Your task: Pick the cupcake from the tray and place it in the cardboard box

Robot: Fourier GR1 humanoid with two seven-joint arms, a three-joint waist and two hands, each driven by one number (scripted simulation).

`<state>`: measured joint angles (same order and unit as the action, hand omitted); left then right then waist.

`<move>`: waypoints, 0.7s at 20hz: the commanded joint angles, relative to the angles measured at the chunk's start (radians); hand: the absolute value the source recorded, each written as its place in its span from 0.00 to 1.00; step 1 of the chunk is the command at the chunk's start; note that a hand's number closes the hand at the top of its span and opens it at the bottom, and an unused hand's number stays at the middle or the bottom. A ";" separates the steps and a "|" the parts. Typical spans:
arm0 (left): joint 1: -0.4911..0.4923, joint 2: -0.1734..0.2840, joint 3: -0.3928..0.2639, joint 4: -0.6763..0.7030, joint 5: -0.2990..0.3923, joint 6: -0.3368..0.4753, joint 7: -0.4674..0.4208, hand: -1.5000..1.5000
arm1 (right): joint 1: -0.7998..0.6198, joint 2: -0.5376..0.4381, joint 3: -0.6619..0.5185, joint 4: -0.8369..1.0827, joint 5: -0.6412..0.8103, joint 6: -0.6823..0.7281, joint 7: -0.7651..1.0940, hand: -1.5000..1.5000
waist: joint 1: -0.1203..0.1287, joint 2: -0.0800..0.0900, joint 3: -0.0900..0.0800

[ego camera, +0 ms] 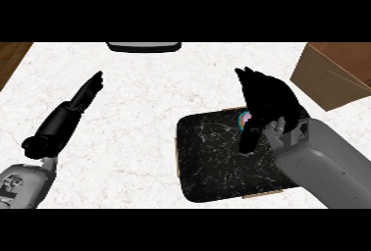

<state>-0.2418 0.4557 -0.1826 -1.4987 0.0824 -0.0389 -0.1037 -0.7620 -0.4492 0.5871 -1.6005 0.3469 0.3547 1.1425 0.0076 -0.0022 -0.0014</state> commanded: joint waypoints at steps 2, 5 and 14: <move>0.003 -0.033 -0.017 -0.033 -0.029 0.021 0.047 0.50 | -0.002 0.038 0.003 0.013 0.042 0.067 0.178 0.00 | -0.008 -0.002 0.001; 0.020 0.012 0.046 -0.012 0.006 -0.028 -0.029 0.50 | -0.025 0.080 0.006 0.165 0.095 0.044 0.112 0.00 | 0.010 0.004 0.000; -0.001 -0.058 0.022 -0.045 -0.042 -0.006 0.052 0.50 | 0.069 0.121 -0.028 0.084 0.152 0.096 0.124 0.00 | -0.010 -0.002 0.001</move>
<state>-0.2326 0.4176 -0.1662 -1.5115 0.0457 -0.0476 -0.0888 -0.7100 -0.3772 0.5701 -1.4671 0.4903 0.3761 1.0896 0.0014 -0.0015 -0.0005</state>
